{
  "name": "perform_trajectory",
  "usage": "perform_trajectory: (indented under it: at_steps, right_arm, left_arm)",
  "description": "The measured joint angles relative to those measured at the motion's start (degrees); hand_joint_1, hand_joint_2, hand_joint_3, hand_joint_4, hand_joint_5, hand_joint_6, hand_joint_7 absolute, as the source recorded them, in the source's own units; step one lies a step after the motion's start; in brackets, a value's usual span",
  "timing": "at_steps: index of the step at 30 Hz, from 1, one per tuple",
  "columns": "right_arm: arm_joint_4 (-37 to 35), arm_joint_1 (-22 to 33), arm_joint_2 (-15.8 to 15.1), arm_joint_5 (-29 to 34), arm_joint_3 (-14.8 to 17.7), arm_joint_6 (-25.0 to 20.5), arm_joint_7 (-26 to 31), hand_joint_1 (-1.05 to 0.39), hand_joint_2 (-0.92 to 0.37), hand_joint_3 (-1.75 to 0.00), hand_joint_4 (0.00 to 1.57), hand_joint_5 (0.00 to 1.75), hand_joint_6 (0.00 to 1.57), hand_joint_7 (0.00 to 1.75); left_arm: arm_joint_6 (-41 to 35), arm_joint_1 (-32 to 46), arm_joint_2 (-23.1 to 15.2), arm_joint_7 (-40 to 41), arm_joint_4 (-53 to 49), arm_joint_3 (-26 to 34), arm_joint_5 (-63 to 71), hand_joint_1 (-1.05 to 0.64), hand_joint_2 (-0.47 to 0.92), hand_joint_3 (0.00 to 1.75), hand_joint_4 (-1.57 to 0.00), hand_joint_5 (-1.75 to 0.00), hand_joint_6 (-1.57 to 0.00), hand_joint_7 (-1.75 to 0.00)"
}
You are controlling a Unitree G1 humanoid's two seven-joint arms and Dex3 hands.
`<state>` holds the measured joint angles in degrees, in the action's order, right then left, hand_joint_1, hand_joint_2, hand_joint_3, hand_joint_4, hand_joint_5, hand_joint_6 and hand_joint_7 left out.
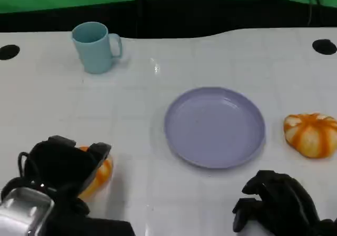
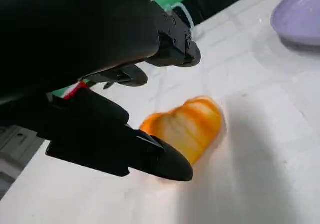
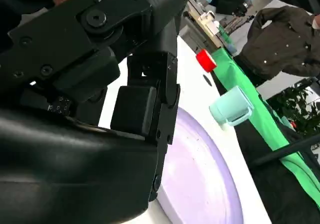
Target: Grasp the bread from the table and place it into the plate.
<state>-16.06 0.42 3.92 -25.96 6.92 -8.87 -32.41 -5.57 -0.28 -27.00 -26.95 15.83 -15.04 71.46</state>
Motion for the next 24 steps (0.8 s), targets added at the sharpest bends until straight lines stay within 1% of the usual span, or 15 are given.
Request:
perform_trajectory:
  at_steps: [7,13,18,19,20,21,22,23,24]
  right_arm:
    - [-0.1,0.0,0.0,0.1,0.0,0.1,0.0,-1.01,-0.73,-0.01,1.55,0.79,1.57,0.38]
    - [-0.1,-0.1,0.1,0.0,0.1,0.0,0.0,-1.01,-0.72,0.00,1.54,0.78,1.57,0.38]
    - [-0.1,-0.1,0.1,0.0,0.1,-0.1,0.0,-1.01,-0.72,0.00,1.55,0.78,1.57,0.38]
    - [-0.1,-0.1,0.1,0.0,0.1,-0.1,0.0,-1.01,-0.72,0.00,1.55,0.78,1.57,0.38]
    - [-0.1,-0.1,0.1,0.0,0.1,-0.1,0.0,-1.01,-0.72,0.00,1.55,0.78,1.57,0.38]
    - [-0.1,0.0,0.1,0.0,0.1,-0.1,0.0,-1.01,-0.72,0.00,1.55,0.78,1.57,0.38]
    - [-0.1,0.0,0.1,0.0,0.1,-0.1,0.0,-1.02,-0.72,0.00,1.55,0.78,1.57,0.38]
    - [-0.1,0.0,0.0,0.0,0.1,-0.1,0.0,-1.02,-0.72,0.00,1.55,0.78,1.57,0.38]
    - [-0.1,0.0,0.1,0.0,0.0,-0.1,0.0,-1.03,-0.72,0.00,1.55,0.78,1.57,0.38]
  left_arm:
    - [-2.6,-6.7,0.9,0.5,-11.6,-3.0,0.9,-0.70,0.87,0.00,-0.27,-0.01,-0.20,0.00]
    - [-4.0,-11.5,1.8,3.7,-22.9,-6.4,0.6,-0.68,0.86,0.00,-0.29,-0.01,-0.20,0.00]
    - [-4.3,-14.4,1.9,5.2,-27.6,-8.5,-0.7,-0.65,0.88,0.01,-0.27,0.00,-0.22,-0.01]
    - [-4.5,-14.8,1.9,5.3,-28.2,-8.9,-1.0,-0.61,0.89,0.01,-0.37,-0.05,-0.26,-0.02]
    - [-4.6,-15.2,1.9,5.8,-28.9,-9.2,-1.6,-0.60,0.89,0.01,-0.40,-0.06,-0.27,-0.02]
    - [-4.5,-15.5,1.9,6.6,-29.9,-9.5,-2.2,-0.57,0.90,0.01,-0.51,-0.12,-0.31,-0.04]
    - [-4.2,-15.9,1.9,7.4,-31.0,-9.8,-2.9,-0.53,0.91,0.04,-0.57,-0.46,-0.44,-0.03]
    - [-3.5,-16.4,1.8,8.1,-31.9,-9.9,-4.1,-0.52,0.92,0.04,-0.54,-0.68,-0.49,-0.01]
    - [-2.8,-16.8,1.7,8.7,-32.8,-9.9,-5.1,-0.51,0.92,0.11,-0.60,-0.93,-0.64,-0.05]
